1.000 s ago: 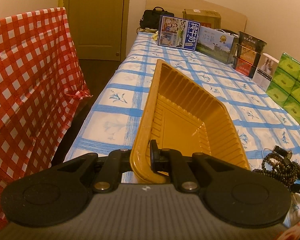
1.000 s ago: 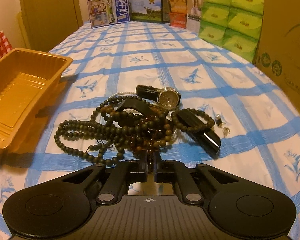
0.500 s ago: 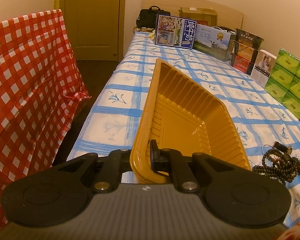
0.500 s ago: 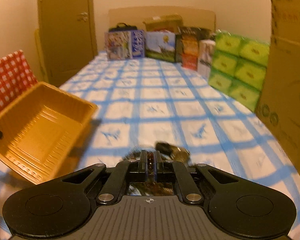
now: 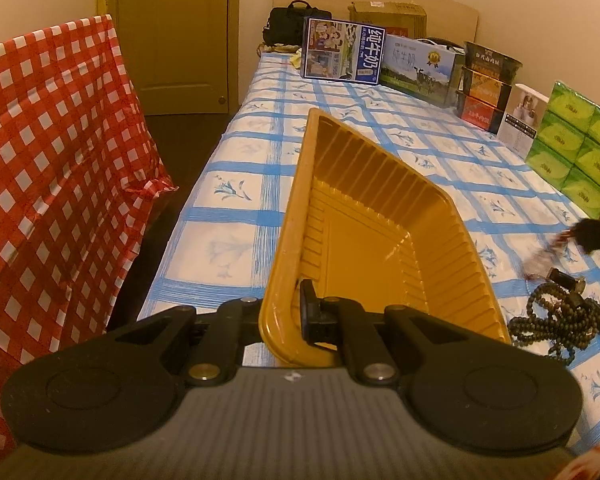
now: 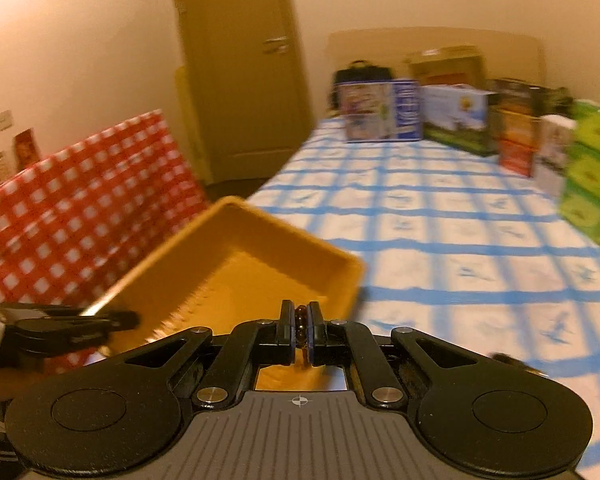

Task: Organize jewelry
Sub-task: 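Carry the bead strand over the tray with the right tool and open, then reach the right tool into the pile and grasp a dark bead bracelet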

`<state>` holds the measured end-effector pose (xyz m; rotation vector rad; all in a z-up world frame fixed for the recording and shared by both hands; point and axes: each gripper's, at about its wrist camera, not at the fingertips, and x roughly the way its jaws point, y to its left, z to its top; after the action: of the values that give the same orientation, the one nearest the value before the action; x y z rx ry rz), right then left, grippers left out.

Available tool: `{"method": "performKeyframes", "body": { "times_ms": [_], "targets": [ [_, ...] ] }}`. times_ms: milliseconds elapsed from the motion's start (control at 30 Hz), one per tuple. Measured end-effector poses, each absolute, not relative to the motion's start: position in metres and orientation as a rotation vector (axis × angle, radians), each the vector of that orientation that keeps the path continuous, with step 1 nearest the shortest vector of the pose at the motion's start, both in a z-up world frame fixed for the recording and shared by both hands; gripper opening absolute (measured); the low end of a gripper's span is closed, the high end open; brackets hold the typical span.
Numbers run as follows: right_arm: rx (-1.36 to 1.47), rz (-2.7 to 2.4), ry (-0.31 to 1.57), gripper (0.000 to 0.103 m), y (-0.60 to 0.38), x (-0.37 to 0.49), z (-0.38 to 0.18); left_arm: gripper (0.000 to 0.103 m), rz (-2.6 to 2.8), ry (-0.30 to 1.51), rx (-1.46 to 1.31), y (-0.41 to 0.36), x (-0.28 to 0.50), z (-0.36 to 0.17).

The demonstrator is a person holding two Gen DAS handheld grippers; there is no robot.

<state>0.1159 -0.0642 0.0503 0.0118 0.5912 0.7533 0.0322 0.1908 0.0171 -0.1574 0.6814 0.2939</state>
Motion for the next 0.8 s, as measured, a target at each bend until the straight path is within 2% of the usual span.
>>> {"method": "performKeyframes", "body": {
  "times_ms": [233, 567, 633, 667, 700, 800],
  "targets": [
    [-0.041, 0.838, 0.672, 0.005, -0.021, 0.123, 0.024, 0.008, 0.288, 0.695, -0.141, 0.191, 0.034, 0.017],
    [-0.06, 0.868, 0.735, 0.007, -0.012, 0.122, 0.004, 0.008, 0.285, 0.704, -0.141, 0.192, 0.035, 0.017],
    [-0.061, 0.848, 0.726, 0.017, -0.014, 0.123, 0.004, 0.008, 0.284, 0.707, -0.138, 0.191, 0.035, 0.016],
    [-0.057, 0.837, 0.722, 0.035, -0.015, 0.123, 0.005, 0.008, 0.284, 0.707, -0.139, 0.192, 0.035, 0.016],
    [-0.045, 0.827, 0.717, 0.048, -0.019, 0.124, 0.006, 0.008, 0.285, 0.706, -0.14, 0.191, 0.035, 0.016],
    [-0.025, 0.78, 0.702, 0.05, -0.034, 0.124, 0.008, 0.008, 0.285, 0.706, -0.139, 0.191, 0.035, 0.016]
  ]
}}
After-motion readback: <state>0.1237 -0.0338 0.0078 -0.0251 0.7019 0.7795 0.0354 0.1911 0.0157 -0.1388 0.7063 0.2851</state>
